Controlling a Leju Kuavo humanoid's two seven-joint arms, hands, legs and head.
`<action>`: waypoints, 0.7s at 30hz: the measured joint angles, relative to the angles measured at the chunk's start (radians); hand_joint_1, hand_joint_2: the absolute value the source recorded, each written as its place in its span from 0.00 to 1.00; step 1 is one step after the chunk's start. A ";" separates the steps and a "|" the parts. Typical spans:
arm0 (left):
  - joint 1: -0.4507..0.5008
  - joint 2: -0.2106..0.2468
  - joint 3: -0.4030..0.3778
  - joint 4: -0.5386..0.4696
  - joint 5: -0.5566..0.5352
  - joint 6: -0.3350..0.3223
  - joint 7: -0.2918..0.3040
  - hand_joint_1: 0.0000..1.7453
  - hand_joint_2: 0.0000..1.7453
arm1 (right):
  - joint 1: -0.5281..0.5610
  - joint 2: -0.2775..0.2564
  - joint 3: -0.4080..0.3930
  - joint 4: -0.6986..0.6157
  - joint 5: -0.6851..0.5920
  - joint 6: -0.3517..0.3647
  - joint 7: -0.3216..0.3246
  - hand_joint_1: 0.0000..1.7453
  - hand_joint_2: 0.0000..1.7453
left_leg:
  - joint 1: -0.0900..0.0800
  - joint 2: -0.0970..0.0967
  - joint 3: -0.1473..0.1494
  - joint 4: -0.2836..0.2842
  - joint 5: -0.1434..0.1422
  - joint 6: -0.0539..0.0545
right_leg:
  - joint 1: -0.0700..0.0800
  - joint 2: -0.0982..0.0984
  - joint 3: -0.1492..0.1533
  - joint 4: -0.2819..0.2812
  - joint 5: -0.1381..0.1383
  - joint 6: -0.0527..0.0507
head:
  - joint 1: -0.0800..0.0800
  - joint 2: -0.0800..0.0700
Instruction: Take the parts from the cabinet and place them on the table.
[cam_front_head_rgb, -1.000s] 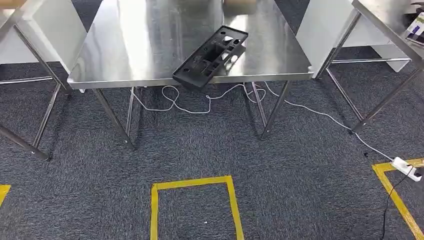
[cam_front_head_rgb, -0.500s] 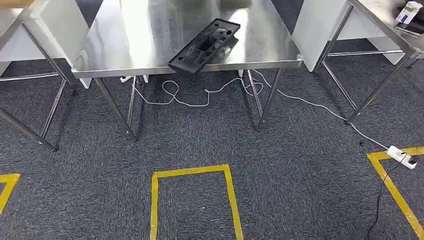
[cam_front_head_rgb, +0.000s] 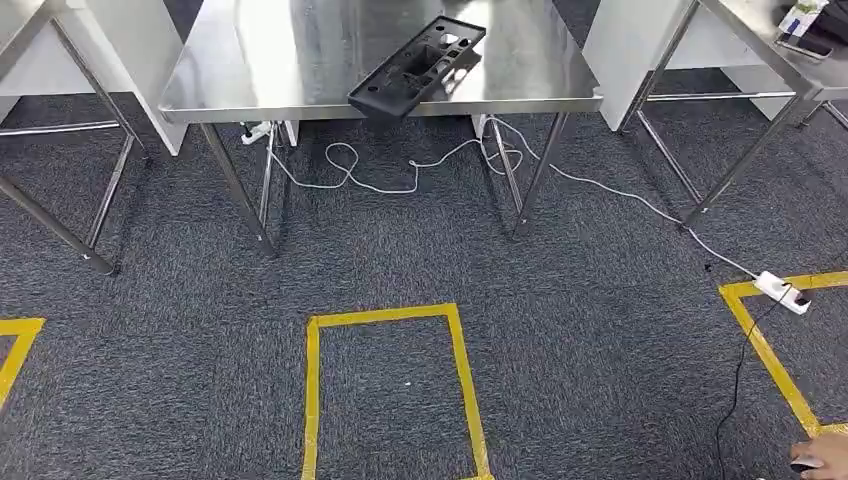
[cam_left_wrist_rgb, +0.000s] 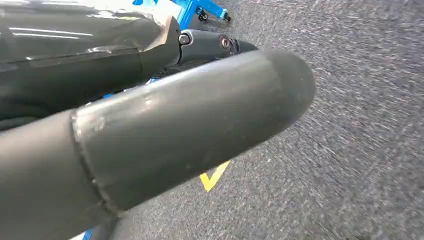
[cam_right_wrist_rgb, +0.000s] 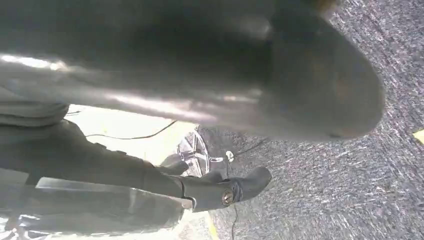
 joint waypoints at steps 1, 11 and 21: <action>0.000 -0.003 0.000 0.000 0.000 0.000 -0.001 0.00 0.00 | -0.006 0.000 0.000 0.000 0.000 0.000 -0.002 0.00 0.00 | -0.003 0.000 -0.007 0.001 0.008 -0.006 | 0.002 0.002 0.060 -0.089 -0.018 -0.011 | 0.000 0.000; 0.002 0.001 0.000 0.002 -0.009 -0.026 -0.007 0.00 0.00 | -0.008 0.002 -0.011 0.000 -0.009 -0.013 -0.002 0.00 0.00 | 0.004 -0.009 -0.091 0.317 -0.200 -0.051 | -0.002 -0.009 -0.014 -0.114 0.056 -0.071 | -0.006 0.000; -0.002 0.008 -0.002 0.003 -0.021 -0.031 -0.006 0.00 0.00 | 0.010 -0.004 -0.032 0.003 -0.027 -0.023 0.004 0.00 0.00 | 0.007 -0.006 0.102 0.010 -0.095 -0.009 | -0.002 -0.005 -0.118 -0.038 0.083 -0.010 | -0.004 0.000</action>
